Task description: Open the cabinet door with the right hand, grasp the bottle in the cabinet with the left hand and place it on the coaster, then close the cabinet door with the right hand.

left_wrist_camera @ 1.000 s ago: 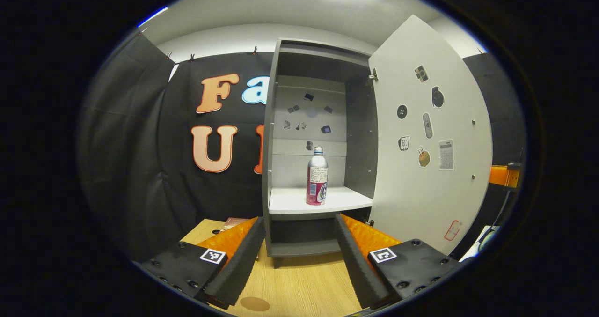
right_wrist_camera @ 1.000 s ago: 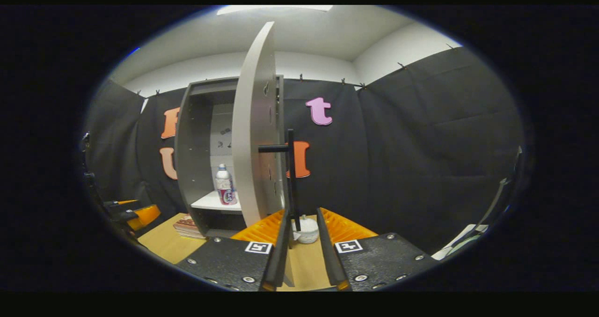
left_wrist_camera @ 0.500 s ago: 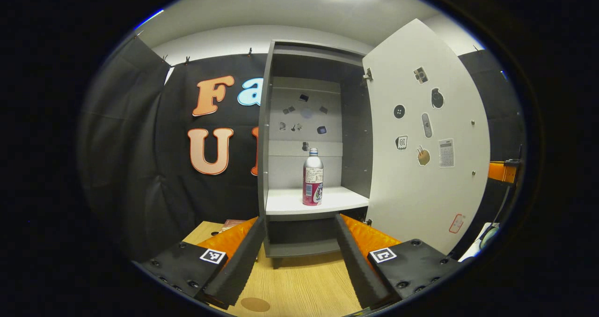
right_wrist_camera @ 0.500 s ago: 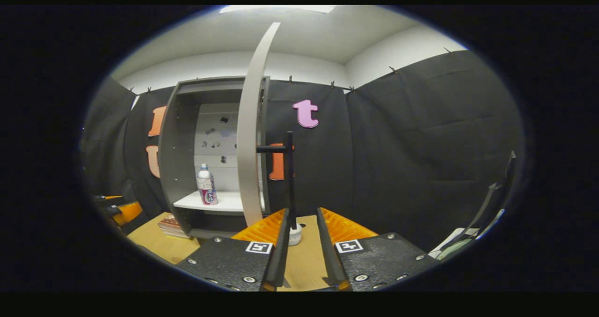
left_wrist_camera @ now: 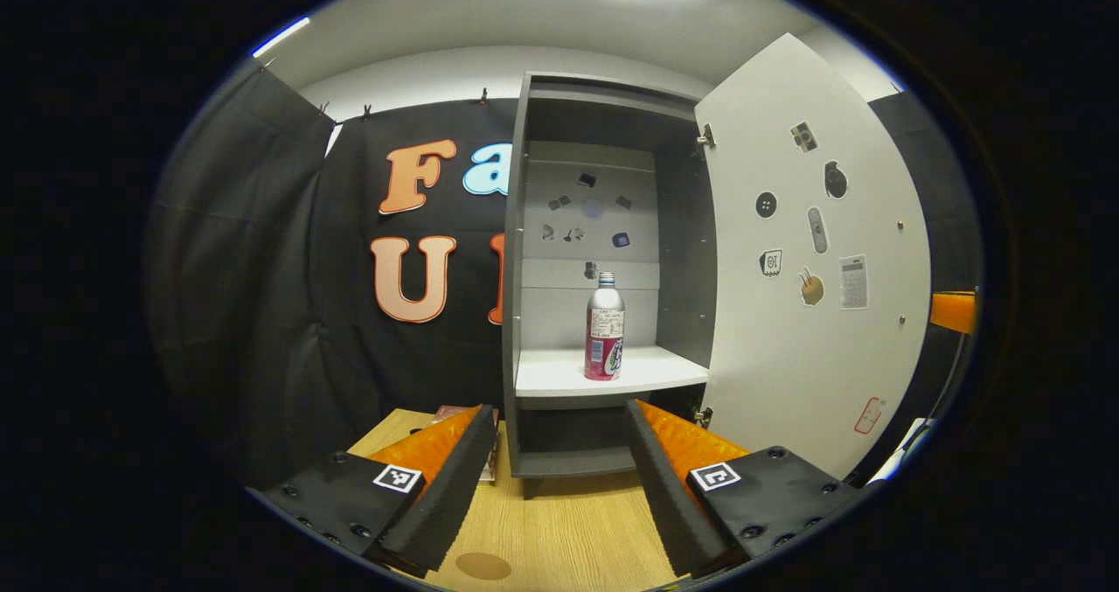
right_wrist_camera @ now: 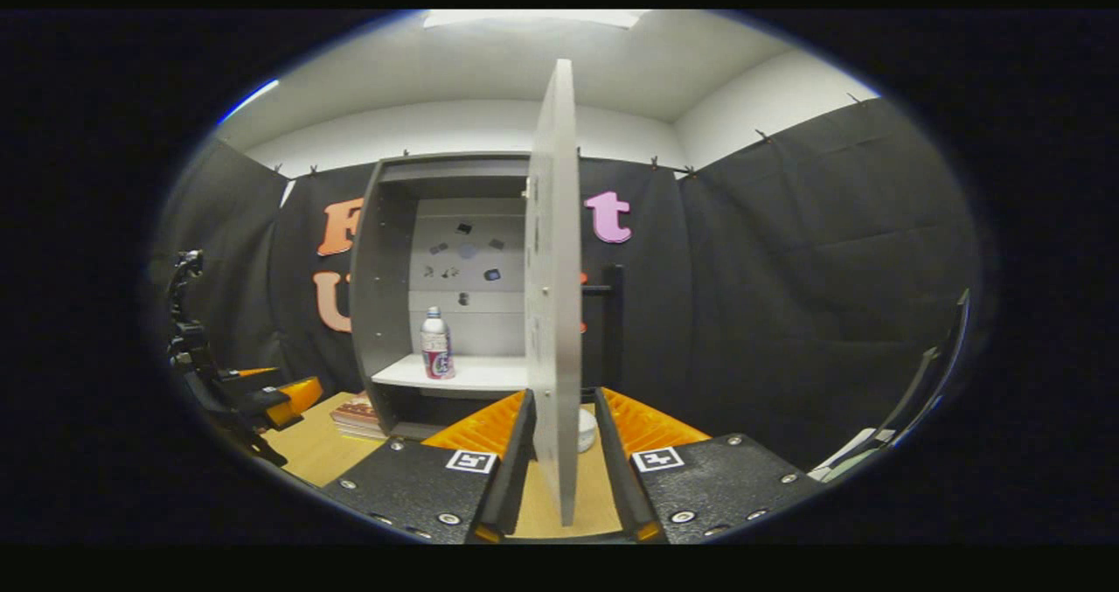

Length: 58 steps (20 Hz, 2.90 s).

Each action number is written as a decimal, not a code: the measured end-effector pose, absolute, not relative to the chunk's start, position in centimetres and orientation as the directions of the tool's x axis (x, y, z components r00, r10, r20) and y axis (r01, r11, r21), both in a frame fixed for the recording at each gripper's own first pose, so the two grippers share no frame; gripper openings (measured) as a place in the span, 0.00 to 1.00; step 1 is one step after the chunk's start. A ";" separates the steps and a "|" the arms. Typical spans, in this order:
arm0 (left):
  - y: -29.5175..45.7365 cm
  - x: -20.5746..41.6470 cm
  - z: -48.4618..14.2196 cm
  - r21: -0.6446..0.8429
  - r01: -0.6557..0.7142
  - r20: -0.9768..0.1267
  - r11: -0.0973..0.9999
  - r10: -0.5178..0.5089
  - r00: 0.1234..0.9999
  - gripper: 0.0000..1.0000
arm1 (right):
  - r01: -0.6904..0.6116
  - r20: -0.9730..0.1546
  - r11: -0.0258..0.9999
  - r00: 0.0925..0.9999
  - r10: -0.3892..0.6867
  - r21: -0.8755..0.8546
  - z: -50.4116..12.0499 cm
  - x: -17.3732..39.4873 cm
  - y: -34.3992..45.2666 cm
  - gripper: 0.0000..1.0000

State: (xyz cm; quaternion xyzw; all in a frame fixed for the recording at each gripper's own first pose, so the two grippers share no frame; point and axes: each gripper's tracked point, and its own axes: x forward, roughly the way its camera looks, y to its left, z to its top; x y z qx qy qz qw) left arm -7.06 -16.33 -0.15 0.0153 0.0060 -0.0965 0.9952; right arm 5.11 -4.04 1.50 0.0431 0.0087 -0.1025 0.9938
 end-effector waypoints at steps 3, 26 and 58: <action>-15.9 -6.3 0.0 0.029 0.199 -0.011 0.979 -0.199 0.980 0.99 | 0.159 -0.026 0.985 0.987 -0.158 0.069 1.3 6.1 -1.6 0.48; -20.7 12.1 2.9 -0.003 0.475 0.109 0.880 -0.472 0.875 0.98 | 0.167 0.101 0.986 0.980 -0.169 0.024 2.1 23.8 9.1 0.90; -32.1 26.4 -3.2 0.074 0.490 0.008 0.869 -0.492 0.871 0.85 | 0.126 0.004 0.992 0.992 -0.126 -0.005 -4.6 30.1 4.6 0.95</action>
